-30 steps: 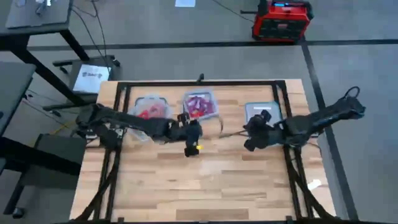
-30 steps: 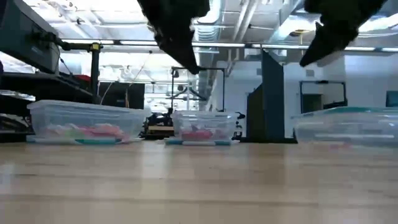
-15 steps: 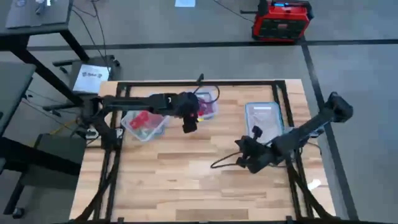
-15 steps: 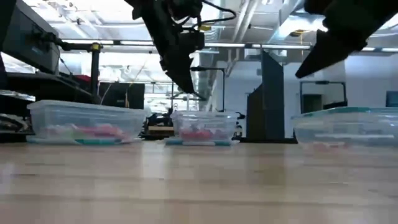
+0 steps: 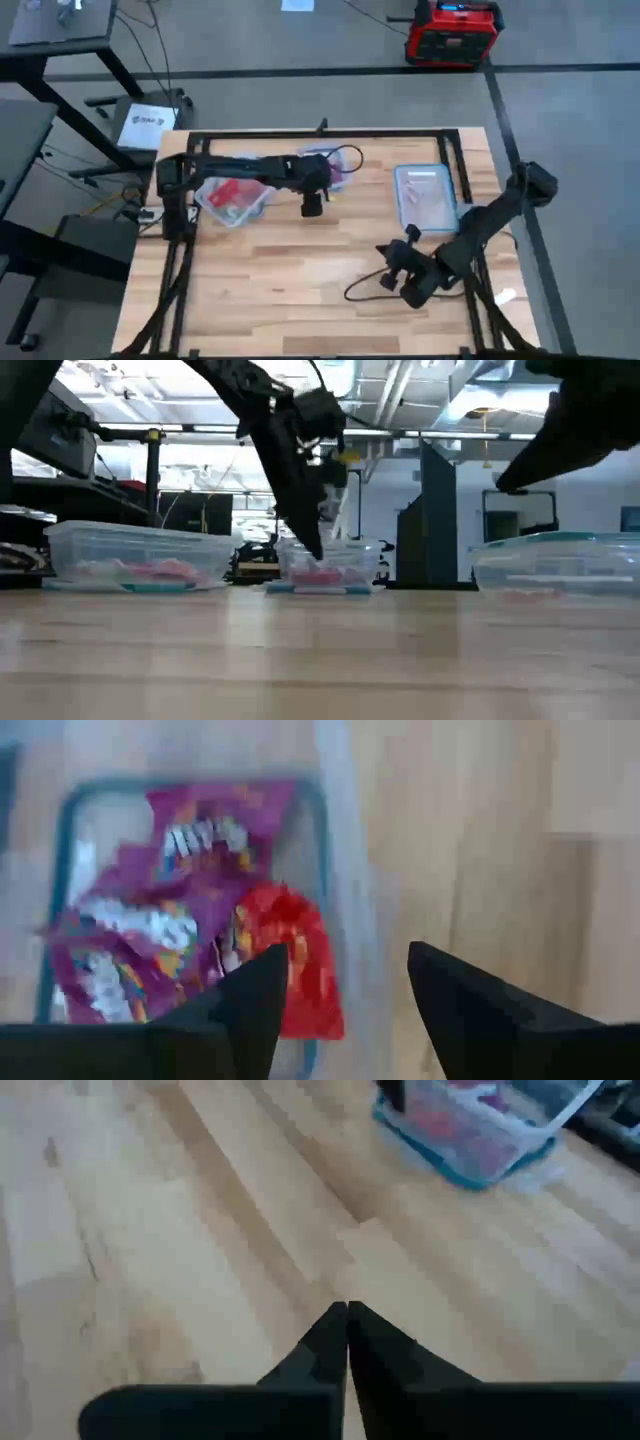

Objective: Sort candy

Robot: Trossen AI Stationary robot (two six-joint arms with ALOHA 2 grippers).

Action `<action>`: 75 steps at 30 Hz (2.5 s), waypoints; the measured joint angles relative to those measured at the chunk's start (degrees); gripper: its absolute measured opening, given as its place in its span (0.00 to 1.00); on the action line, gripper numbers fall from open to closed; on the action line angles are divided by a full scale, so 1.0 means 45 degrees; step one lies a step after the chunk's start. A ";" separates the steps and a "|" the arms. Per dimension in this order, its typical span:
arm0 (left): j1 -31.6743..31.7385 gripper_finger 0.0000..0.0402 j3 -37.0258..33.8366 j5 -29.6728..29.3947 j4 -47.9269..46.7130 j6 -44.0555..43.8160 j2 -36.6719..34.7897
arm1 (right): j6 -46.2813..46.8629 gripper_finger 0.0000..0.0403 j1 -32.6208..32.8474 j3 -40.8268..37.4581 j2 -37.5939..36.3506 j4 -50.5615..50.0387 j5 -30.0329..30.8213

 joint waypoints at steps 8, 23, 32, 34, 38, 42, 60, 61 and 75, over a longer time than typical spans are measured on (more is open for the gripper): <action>-0.0151 0.04 0.0461 -0.0263 -0.0653 0.0239 0.0115 | -0.0010 0.00 -0.0004 0.0000 0.0005 -0.0589 0.0417; -0.3468 0.00 0.4995 -0.1949 -0.6570 -0.1564 0.0084 | 0.2276 0.00 0.0913 0.0000 -0.0193 -0.3038 0.1180; -0.7096 0.00 0.3896 -0.1966 -0.5741 -0.5609 0.0108 | 0.4632 0.00 0.1818 0.0000 -0.0996 -0.4763 0.2215; -0.7617 0.00 0.3452 -0.1981 -0.5640 -0.6468 0.0149 | 0.4636 0.00 0.1758 0.0000 -0.0951 -0.4620 0.2212; -0.8296 0.00 0.2265 -0.1857 -0.5041 -0.7462 0.0303 | 0.4641 0.00 0.1507 0.0000 -0.0787 -0.4183 0.1989; -0.8586 0.00 0.1284 -0.1647 -0.3999 -0.8187 0.0305 | 0.4671 0.00 0.1125 0.0000 -0.0777 -0.3864 0.1010; -0.8645 0.36 0.1264 0.1369 -0.4133 -0.7908 0.0171 | 0.3272 0.32 -0.0379 0.0014 -0.0801 -0.2202 0.0257; -0.8673 0.38 0.1500 0.1415 -0.4531 -0.7916 0.0125 | 0.2832 0.36 -0.0653 0.0071 -0.0810 -0.2101 -0.0030; -0.8339 0.38 0.4497 -0.1711 -1.0325 -0.7206 -0.0394 | -0.5228 0.58 -0.6011 0.0418 -0.0831 0.2408 -0.4749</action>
